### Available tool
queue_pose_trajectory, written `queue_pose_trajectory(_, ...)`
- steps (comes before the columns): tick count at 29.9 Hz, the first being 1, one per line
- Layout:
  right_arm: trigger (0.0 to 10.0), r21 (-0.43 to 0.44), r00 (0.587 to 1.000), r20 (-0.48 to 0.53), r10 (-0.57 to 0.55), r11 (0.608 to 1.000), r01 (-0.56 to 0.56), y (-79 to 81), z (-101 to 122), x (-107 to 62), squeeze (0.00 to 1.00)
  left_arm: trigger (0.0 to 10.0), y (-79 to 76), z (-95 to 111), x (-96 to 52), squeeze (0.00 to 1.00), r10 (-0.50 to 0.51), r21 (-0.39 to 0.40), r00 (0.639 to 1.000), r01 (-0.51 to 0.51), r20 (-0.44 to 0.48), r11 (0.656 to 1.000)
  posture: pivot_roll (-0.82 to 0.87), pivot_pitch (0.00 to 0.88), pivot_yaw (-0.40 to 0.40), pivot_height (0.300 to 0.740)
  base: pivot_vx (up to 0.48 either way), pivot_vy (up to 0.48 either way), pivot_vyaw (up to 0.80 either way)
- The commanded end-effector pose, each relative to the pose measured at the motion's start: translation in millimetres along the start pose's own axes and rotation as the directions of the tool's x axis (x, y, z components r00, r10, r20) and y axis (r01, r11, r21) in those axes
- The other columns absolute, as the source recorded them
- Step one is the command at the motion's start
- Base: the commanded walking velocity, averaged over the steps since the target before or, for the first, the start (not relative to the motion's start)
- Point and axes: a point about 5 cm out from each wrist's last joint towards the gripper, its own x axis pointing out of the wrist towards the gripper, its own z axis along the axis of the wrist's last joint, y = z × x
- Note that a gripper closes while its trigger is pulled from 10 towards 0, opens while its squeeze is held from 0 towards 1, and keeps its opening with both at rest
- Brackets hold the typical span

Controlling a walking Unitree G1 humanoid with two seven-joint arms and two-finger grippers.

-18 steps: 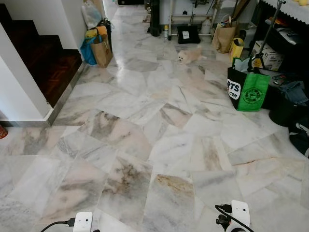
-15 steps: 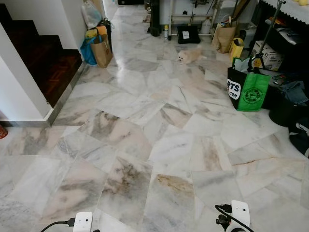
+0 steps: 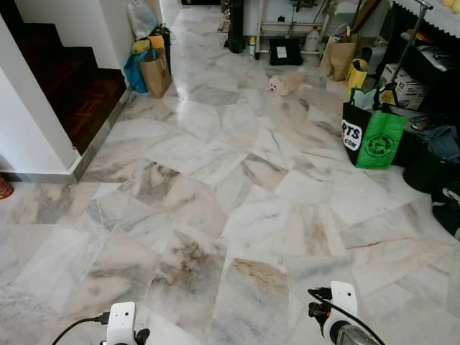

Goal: Setting the table

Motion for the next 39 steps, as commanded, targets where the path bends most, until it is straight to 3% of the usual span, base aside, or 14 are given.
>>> queue_pose_trajectory(1,10.0,0.015,1.0,-0.007,0.0,1.0,0.0,1.3,-3.3,-0.2,0.0,10.0,4.0,-4.1,-1.0,0.0,0.006,-0.006,1.0,-0.006,-0.024,1.0,0.0,0.02,-0.018,0.74,0.0,0.0,0.0)
queue_pose_trajectory(14,10.0,0.011,0.999,-0.037,0.0,1.0,0.001,-0.3,-8.8,-1.3,0.0,10.0,3.9,-3.4,-1.0,0.0,0.001,-0.015,1.0,-0.001,-0.015,1.0,-0.01,0.028,-0.017,0.74,0.0,0.0,-0.57)
queue_pose_trajectory(25,10.0,0.008,0.999,-0.042,0.006,1.0,-0.005,2.0,-9.5,-0.9,0.0,10.0,2.6,-4.5,-1.1,0.0,-0.013,0.008,1.0,0.013,-0.025,1.0,-0.01,0.03,-0.015,0.74,0.0,0.0,-0.76)
queue_pose_trajectory(30,10.0,0.006,0.999,-0.049,0.006,1.0,-0.005,1.8,-11.1,-1.2,0.0,10.0,2.6,-4.5,-1.2,0.0,-0.014,0.063,1.0,0.016,-0.025,0.998,-0.01,0.032,-0.015,0.74,0.0,-0.188,-0.76)
queue_pose_trajectory(39,10.0,0.003,0.999,-0.053,0.006,1.0,-0.006,1.8,-12.3,-1.4,0.0,10.0,0.4,-7.1,-1.3,0.0,-0.024,0.052,0.999,0.026,-0.038,0.998,-0.01,0.033,-0.015,0.74,0.0,-0.107,-0.76)
